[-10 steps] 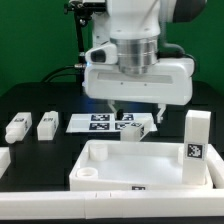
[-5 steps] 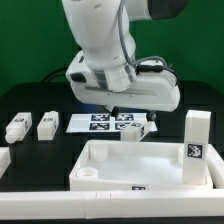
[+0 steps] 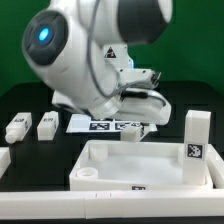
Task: Assemble desk
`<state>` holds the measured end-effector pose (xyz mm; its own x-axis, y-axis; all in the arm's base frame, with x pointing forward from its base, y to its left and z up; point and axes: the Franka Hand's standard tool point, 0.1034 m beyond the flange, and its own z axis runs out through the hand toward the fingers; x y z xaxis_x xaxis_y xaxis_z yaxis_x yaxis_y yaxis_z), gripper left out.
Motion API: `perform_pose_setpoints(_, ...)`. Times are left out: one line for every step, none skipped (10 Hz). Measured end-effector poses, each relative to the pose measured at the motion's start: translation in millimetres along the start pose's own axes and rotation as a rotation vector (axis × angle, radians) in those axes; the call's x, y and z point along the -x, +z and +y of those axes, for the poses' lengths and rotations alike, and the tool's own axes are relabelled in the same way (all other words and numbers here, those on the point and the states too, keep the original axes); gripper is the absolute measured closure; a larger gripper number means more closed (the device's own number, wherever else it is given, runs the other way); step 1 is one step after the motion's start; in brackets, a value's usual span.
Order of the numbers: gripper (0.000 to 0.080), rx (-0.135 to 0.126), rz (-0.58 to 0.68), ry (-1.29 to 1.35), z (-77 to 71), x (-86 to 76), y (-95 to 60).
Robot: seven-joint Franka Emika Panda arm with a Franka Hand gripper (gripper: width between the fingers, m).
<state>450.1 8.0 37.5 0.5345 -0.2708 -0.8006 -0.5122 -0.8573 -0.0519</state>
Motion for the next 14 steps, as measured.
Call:
perform_pose_setpoints(0.0151,0.002,0.006,0.004,-2.4,-4.0,1.4)
perform_pose_setpoints(0.0151,0.002,0.007,0.003,-2.6,-3.8,0.9)
perform_pose_setpoints(0.0151,0.001,0.007,0.004,-2.0,-4.0,1.0)
perform_pose_setpoints(0.0151,0.000,0.005,0.006,-1.9,-4.2,2.0)
perform_pose_setpoints(0.0151,-0.010,-0.006,0.018,-1.4,-5.2,6.7)
perform_pose_setpoints(0.0151,-0.024,-0.020,0.040,-1.6,-5.6,12.7)
perform_pose_setpoints(0.0151,-0.030,-0.033,0.055,-3.0,-3.8,18.6)
perform_pose_setpoints(0.0151,-0.037,-0.047,0.065,-2.5,-2.1,25.1)
perform_pose_setpoints(0.0151,-0.034,-0.051,0.068,-0.7,-2.3,27.6)
perform_pose_setpoints(0.0151,-0.034,-0.050,0.068,-0.9,-2.6,26.9)
perform_pose_setpoints(0.0198,-0.034,-0.050,0.068,-0.8,-2.6,27.0)
perform_pose_setpoints(0.0198,-0.034,-0.050,0.068,-0.7,-2.6,27.0)
perform_pose_setpoints(0.0374,-0.034,-0.050,0.068,-0.6,-2.6,27.0)
perform_pose_setpoints(0.0374,-0.034,-0.050,0.068,-0.6,-2.7,27.0)
